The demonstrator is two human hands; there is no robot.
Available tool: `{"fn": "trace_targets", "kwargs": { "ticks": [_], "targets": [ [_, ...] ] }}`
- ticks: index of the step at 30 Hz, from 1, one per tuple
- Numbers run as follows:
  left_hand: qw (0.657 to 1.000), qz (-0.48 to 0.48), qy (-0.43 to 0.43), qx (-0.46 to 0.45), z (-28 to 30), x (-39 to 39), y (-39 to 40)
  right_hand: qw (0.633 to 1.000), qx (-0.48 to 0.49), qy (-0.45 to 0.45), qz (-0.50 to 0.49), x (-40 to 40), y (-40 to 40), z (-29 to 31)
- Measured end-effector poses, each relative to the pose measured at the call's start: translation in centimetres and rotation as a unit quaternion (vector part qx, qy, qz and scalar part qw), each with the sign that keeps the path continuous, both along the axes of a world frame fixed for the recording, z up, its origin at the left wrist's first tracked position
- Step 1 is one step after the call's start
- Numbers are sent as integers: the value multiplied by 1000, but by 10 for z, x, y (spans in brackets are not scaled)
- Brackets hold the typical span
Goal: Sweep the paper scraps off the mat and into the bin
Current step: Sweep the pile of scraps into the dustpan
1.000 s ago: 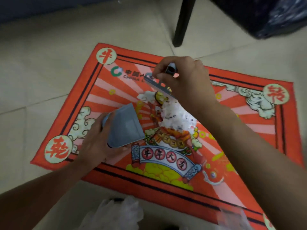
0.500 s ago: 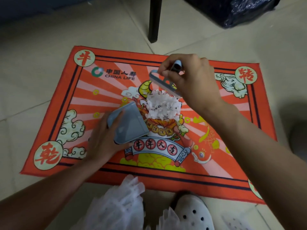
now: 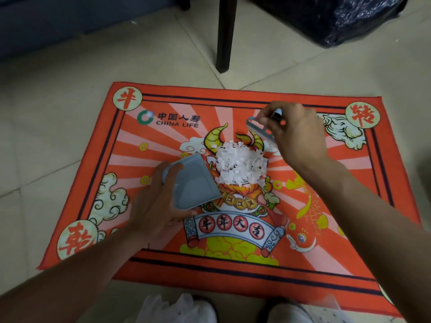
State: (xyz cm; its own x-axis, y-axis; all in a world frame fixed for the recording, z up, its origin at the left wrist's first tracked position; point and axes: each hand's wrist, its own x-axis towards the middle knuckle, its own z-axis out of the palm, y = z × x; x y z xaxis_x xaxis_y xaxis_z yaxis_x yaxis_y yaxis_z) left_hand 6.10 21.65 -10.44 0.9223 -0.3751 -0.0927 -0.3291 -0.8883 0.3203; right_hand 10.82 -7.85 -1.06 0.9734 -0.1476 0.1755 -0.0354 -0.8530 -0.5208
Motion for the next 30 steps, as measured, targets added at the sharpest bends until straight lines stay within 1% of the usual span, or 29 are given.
{"fn": "trace_targets", "kwargs": {
  "ticks": [4,7,10,19,25,30],
  "targets": [
    [1000,8,11,-8,4,7,-9,998,40,34,-24,-5,-9,-20],
    [1000,2,11,11,8,12,-12,997,56,33,-34,-8,-15,-29],
    [1000,2,20,22,11,16,-15,998,48,38,-28,-7,-18,-30],
    [999,-10,25,-18,6,16,-33,998,21,61,7,-12,-9,-31],
    [1000,-20,23,1,9,18,-38,998,11,62,28,-15,9,-30],
    [999,-26,37,-4,11,18,-41,997,7,66,36,-15,23,-27]
  ]
}}
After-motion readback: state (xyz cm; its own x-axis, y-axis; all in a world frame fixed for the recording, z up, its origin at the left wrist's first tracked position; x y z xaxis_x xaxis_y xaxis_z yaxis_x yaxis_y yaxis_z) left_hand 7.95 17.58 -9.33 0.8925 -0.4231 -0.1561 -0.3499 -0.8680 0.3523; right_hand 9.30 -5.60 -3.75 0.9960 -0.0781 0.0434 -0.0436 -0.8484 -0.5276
